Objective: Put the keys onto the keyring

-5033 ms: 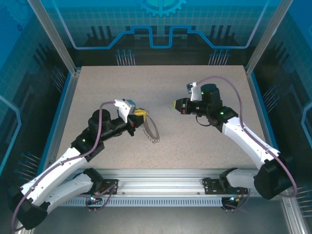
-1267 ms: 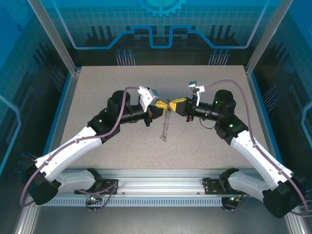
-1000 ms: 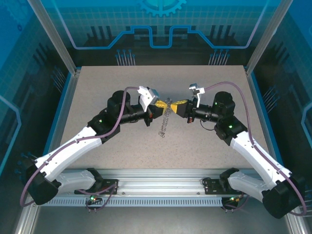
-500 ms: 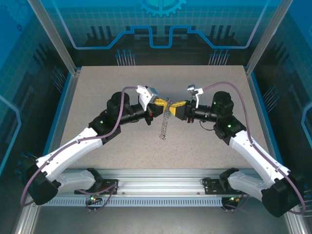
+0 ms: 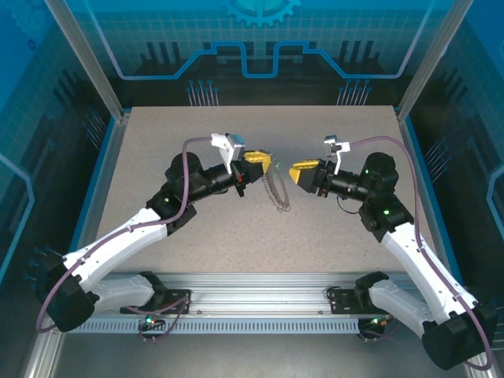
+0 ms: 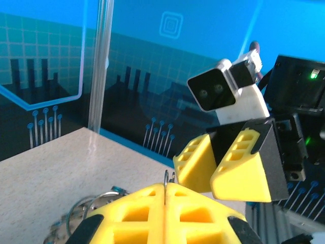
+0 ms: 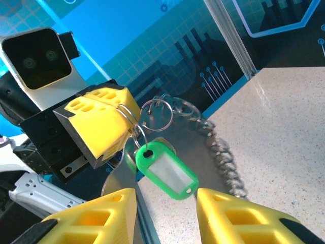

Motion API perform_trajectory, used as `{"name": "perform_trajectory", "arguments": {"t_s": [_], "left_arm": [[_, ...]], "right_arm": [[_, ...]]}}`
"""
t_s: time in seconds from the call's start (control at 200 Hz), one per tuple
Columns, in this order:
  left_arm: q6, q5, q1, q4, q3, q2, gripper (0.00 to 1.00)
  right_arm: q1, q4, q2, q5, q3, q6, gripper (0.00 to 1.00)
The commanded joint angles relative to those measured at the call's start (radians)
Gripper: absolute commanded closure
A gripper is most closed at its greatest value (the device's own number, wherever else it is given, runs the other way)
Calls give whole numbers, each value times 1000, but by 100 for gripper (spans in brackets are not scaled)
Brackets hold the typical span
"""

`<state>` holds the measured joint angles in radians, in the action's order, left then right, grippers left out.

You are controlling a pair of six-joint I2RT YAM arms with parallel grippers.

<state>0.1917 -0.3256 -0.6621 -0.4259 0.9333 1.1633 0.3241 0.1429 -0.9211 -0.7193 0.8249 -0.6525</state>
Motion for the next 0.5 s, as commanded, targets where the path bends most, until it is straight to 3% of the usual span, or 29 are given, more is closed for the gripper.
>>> {"name": "perform_trajectory", "arguments": {"t_s": [0.0, 0.255, 0.495], "left_arm": [[136, -97, 36, -196, -13, 23, 100], [219, -167, 55, -258, 3, 66, 100], [286, -195, 65, -314, 16, 105, 100]], "right_arm": [[-10, 76, 5, 26, 37, -52, 61], [-1, 221, -47, 20, 49, -104, 51], [32, 294, -95, 22, 88, -115, 52]]}}
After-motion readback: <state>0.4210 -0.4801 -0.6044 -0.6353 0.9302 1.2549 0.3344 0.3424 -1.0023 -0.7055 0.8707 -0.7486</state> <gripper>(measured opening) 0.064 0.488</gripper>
